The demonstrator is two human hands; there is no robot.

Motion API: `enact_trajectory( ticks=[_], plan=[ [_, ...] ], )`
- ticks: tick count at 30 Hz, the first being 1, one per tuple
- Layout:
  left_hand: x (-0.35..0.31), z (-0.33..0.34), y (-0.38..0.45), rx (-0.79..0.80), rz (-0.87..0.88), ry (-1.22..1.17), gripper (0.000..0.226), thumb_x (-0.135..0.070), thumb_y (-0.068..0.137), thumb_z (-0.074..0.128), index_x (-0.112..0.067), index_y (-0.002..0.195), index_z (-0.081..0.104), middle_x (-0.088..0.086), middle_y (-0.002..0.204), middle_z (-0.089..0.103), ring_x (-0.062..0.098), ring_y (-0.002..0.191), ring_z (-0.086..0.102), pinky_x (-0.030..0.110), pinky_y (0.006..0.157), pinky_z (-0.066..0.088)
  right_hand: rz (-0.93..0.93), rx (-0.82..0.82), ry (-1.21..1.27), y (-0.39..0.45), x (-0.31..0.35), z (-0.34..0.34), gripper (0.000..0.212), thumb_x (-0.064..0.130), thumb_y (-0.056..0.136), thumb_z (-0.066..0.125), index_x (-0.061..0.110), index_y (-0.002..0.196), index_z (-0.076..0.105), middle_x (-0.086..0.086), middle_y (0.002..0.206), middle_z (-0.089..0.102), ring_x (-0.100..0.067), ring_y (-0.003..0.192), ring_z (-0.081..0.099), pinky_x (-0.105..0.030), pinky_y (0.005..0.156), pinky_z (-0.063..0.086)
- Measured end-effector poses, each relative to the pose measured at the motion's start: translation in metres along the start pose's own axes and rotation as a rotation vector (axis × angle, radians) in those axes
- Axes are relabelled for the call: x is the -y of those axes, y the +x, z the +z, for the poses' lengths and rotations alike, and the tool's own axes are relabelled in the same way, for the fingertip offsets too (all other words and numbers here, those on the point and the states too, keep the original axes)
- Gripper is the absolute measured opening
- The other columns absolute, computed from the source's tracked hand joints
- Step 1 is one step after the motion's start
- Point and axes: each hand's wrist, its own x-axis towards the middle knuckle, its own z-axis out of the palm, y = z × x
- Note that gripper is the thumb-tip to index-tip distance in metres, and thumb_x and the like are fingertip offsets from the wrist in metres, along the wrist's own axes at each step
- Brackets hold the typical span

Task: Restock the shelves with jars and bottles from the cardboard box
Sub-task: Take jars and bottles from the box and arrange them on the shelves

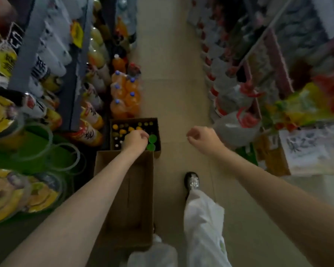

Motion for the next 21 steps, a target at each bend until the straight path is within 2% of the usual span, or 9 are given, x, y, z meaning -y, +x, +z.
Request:
enact_trajectory(
  ticks=[4, 9, 11, 14, 15, 18, 21],
  plan=[
    [0.015, 0.021, 0.065, -0.136, -0.167, -0.058, 0.024, -0.016, 0.097, 0.043, -0.016, 0.11, 0.063, 0.006, 0.122, 0.06, 0.025, 0.113, 0.054, 0.034, 0.089, 0.046, -0.06, 0.208, -0.072, 0.091, -0.044, 0.029, 0.019, 0.02, 0.089, 0.059, 0.008, 0.102, 0.065, -0.008, 0.099, 0.068, -0.021, 0.093, 0.062, -0.025, 0.075, 0.044],
    [0.046, 0.042, 0.131, -0.199, -0.31, -0.169, 0.023, -0.014, 0.095, 0.047, -0.014, 0.112, 0.063, 0.005, 0.119, 0.061, 0.024, 0.11, 0.055, 0.029, 0.082, 0.044, -0.132, 0.295, -0.105, 0.194, -0.069, 0.078, 0.021, 0.016, 0.086, 0.062, 0.006, 0.105, 0.064, -0.01, 0.104, 0.066, -0.022, 0.097, 0.06, -0.027, 0.076, 0.041],
    [0.068, 0.052, 0.158, -0.237, -0.326, -0.171, 0.02, -0.012, 0.094, 0.05, -0.014, 0.109, 0.063, 0.004, 0.115, 0.062, 0.022, 0.11, 0.055, 0.029, 0.088, 0.045, -0.187, 0.334, -0.127, 0.236, -0.071, 0.116, 0.024, 0.014, 0.086, 0.062, 0.004, 0.107, 0.063, -0.011, 0.109, 0.064, -0.023, 0.1, 0.059, -0.026, 0.079, 0.041],
    [0.111, 0.073, 0.207, -0.257, -0.318, -0.09, 0.02, -0.011, 0.091, 0.053, -0.016, 0.109, 0.062, 0.0, 0.113, 0.063, 0.02, 0.11, 0.056, 0.042, 0.099, 0.044, -0.287, 0.355, -0.144, 0.303, -0.072, 0.186, 0.029, 0.014, 0.086, 0.063, 0.004, 0.113, 0.059, -0.011, 0.117, 0.059, -0.025, 0.107, 0.055, -0.026, 0.081, 0.039],
    [0.124, 0.079, 0.223, -0.255, -0.318, -0.071, 0.021, -0.011, 0.091, 0.053, -0.015, 0.109, 0.062, 0.0, 0.113, 0.062, 0.02, 0.109, 0.056, 0.042, 0.098, 0.044, -0.307, 0.359, -0.16, 0.323, -0.072, 0.211, 0.032, 0.015, 0.086, 0.063, 0.005, 0.116, 0.058, -0.01, 0.12, 0.057, -0.025, 0.11, 0.052, -0.027, 0.083, 0.039],
    [0.158, 0.094, 0.279, -0.266, -0.272, -0.039, 0.023, -0.011, 0.091, 0.053, -0.014, 0.113, 0.06, 0.002, 0.113, 0.06, 0.018, 0.105, 0.057, 0.031, 0.09, 0.047, -0.365, 0.382, -0.241, 0.385, -0.075, 0.285, 0.049, 0.022, 0.085, 0.066, 0.007, 0.128, 0.048, -0.011, 0.127, 0.049, -0.027, 0.118, 0.045, -0.032, 0.089, 0.04],
    [0.184, 0.109, 0.324, -0.196, -0.226, 0.008, 0.028, -0.011, 0.091, 0.054, -0.012, 0.118, 0.057, 0.004, 0.119, 0.055, 0.019, 0.106, 0.055, 0.028, 0.085, 0.045, -0.42, 0.423, -0.321, 0.433, -0.073, 0.347, 0.07, 0.023, 0.085, 0.068, 0.009, 0.141, 0.03, -0.012, 0.143, 0.033, -0.032, 0.128, 0.035, -0.038, 0.098, 0.039]
  ],
)
